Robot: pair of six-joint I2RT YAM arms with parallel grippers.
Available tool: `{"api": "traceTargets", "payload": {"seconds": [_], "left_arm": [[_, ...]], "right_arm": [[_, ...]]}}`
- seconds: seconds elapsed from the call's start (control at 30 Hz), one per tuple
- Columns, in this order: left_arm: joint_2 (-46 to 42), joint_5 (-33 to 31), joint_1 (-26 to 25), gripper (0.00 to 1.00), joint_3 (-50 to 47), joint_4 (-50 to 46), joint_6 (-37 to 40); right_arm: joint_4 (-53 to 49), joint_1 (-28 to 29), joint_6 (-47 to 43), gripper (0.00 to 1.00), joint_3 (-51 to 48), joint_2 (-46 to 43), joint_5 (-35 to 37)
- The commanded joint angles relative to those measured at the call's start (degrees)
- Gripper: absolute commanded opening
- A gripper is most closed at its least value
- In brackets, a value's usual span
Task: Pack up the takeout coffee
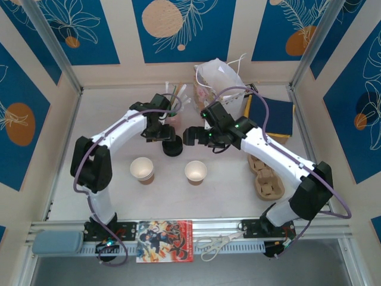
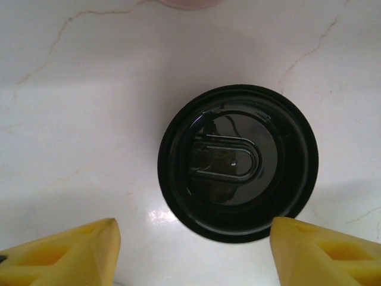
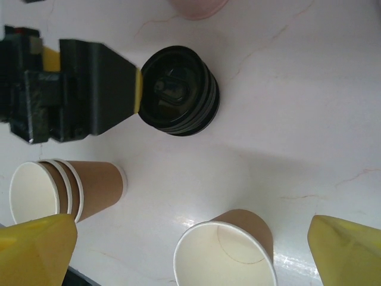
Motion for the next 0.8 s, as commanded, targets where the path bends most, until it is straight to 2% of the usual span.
{"api": "traceTargets", "payload": {"seconds": [0.0,0.13,0.23,0.77], "left_arm": [[1.82,3.09,0.71,0.62,1.83,0.24,0.46],[3.10,2.06,0.74,0.51,2.45,-0.76,-0.65],[4.49,2.46,0.81,0.45,2.86,-0.64,-1.03],[8.04,-0.33,2.20,0.37,4.18,-2.11,-0.29]], "right_arm": [[-1.15,0.17,-0.18,1.00,1.36,0.52,-2.20],[-1.26,-1.40,-1.94,1.00,2.03,0.92,-6.12],[-1.91,-1.74,-3.99,1.00,2.03,0.51,-6.41],[-2.19,-3.29,-5.61,1.00,1.15,-0.99,-8.29]]}}
